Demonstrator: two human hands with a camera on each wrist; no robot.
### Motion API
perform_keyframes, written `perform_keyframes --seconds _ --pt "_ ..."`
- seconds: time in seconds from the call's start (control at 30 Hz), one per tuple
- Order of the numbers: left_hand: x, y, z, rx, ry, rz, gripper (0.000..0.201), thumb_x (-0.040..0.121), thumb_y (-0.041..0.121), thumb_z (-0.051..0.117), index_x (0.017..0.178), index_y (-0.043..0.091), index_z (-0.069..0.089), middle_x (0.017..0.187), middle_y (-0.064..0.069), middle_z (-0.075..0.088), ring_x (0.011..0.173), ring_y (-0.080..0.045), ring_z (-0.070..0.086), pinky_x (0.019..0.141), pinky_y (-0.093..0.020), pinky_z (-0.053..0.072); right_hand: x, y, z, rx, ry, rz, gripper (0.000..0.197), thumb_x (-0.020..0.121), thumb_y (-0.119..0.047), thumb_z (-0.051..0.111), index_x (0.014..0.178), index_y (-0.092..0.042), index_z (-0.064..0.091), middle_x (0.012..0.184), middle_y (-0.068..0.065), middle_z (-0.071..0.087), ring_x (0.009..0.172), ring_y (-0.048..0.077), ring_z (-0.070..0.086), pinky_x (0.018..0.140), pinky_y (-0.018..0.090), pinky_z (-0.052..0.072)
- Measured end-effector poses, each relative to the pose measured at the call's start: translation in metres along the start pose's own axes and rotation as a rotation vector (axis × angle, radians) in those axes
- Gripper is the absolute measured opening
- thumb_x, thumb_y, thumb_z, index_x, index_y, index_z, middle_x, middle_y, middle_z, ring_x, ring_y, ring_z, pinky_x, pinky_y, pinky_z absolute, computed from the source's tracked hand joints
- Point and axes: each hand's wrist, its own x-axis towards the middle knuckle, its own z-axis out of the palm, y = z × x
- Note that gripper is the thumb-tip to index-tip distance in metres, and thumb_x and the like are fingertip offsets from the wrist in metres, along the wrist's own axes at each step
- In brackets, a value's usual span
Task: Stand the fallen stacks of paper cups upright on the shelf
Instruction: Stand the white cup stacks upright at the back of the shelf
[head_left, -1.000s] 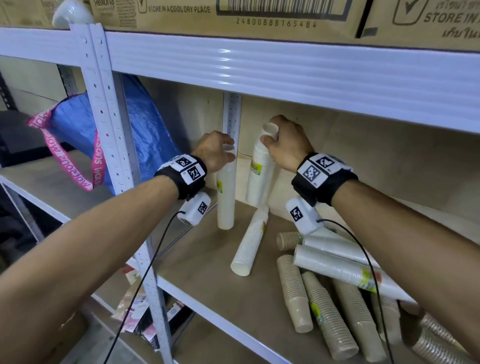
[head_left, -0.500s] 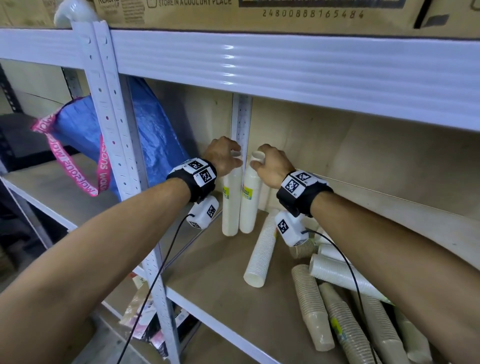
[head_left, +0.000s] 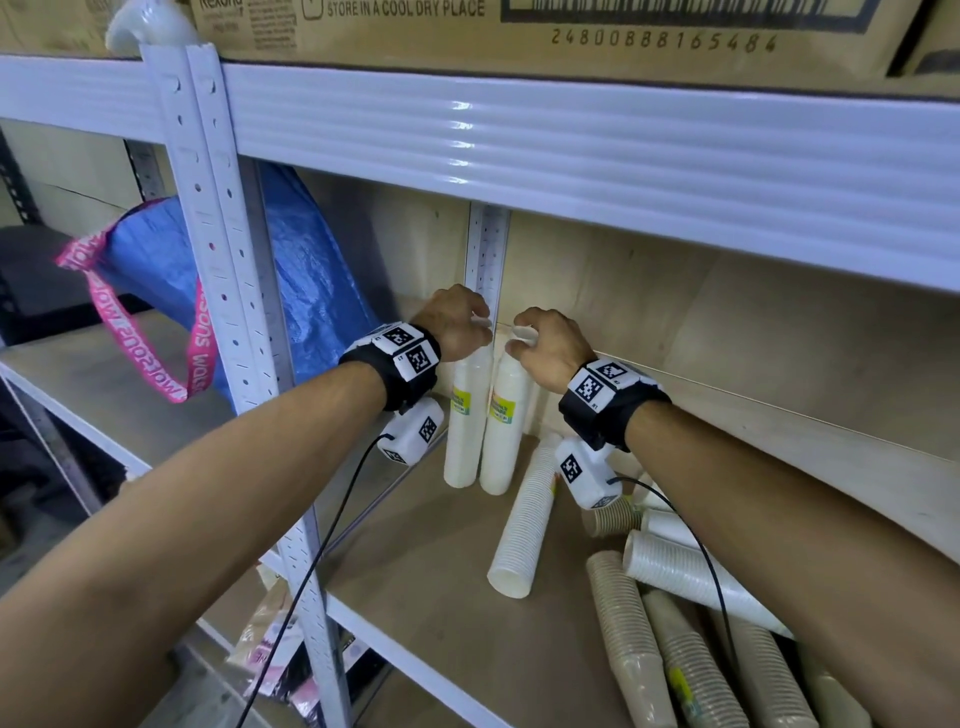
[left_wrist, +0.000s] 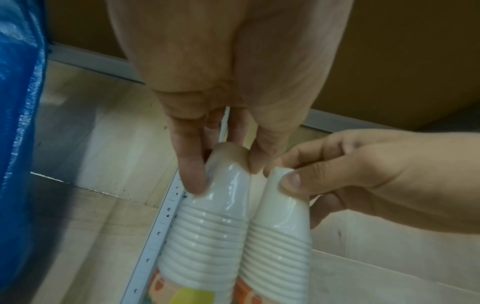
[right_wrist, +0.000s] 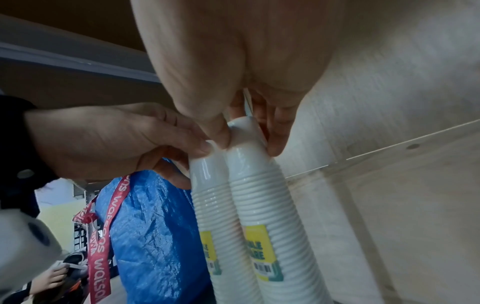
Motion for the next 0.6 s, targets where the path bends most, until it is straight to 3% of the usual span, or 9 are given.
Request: perform_keyframes --seconds 0.13,0.37,0.6 --pt "0.0003 -0.0017 -0.0012 -0.056 0.005 -0.028 0.032 0.085 0.028 0.069 0.115 0.019 0.067 0.132 -0.005 0.057 0.119 -0.025 0.055 0.096 -0.036 0.049 0.0031 0.0009 -0.0002 0.031 -0.054 -0.021 0.039 0.090 -0.014 0.057 0.129 -0.014 0.058 0.133 0.005 0.058 0.121 0.024 0.054 0.085 0.020 0.036" --pt "0.0041 -0.0025 -0.0024 0.033 -0.042 -0.011 0.037 0.085 0.028 0.069 0.121 0.020 0.065 0.134 -0.003 0.057 0.118 -0.024 0.055 0.092 -0.030 0.045 0.0035 0.0006 0.0026 0.096 -0.033 0.001 0.037 0.090 -0.023 0.064 0.125 -0.013 0.058 0.127 0.005 0.061 0.111 0.023 0.059 0.079 0.024 0.039" --pt "0.0037 -0.0039 -0.0053 -0.030 -0.033 -0.059 0.043 0.079 0.036 0.073 0.118 0.019 0.066 0.126 -0.005 0.059 0.107 -0.024 0.060 0.089 -0.041 0.055 0.0062 0.0003 0.0017 0.110 -0.082 -0.013 0.042 0.092 -0.016 0.058 0.134 -0.017 0.054 0.137 0.000 0.058 0.119 0.022 0.057 0.086 0.023 0.040"
